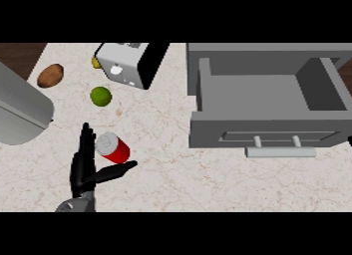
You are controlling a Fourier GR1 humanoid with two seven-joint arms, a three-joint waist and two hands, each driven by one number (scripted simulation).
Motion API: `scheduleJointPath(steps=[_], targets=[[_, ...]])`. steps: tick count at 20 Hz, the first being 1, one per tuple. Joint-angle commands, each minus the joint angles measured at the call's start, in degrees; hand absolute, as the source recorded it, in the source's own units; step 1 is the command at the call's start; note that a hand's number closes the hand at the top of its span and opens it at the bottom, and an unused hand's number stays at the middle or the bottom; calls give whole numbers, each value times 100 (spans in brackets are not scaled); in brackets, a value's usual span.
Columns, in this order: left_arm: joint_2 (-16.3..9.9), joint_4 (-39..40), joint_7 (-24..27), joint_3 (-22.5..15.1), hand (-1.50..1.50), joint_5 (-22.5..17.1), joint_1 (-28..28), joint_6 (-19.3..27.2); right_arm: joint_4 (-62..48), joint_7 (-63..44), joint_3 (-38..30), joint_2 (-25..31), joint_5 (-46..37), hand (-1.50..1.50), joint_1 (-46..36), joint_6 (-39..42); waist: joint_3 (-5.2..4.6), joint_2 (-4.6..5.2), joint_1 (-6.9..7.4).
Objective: Pick up the can, place it into the drawer and close the drawer
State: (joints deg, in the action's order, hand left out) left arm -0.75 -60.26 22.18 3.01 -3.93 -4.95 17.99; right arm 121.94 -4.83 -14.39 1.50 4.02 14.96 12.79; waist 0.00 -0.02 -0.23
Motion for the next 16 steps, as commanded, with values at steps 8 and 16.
scheduleJointPath(steps=[8, 16], targets=[[-139, 1136, 360, 398, -150, -280, -984, -282, 220, -134, -107, 17, 98, -150, 115, 42, -1, 3, -15], [69, 1598, 352, 170, 150, -212, -1696, 14, 150, -373, 176, -123, -78, -150, -246, -170, -2, 8, -15]])
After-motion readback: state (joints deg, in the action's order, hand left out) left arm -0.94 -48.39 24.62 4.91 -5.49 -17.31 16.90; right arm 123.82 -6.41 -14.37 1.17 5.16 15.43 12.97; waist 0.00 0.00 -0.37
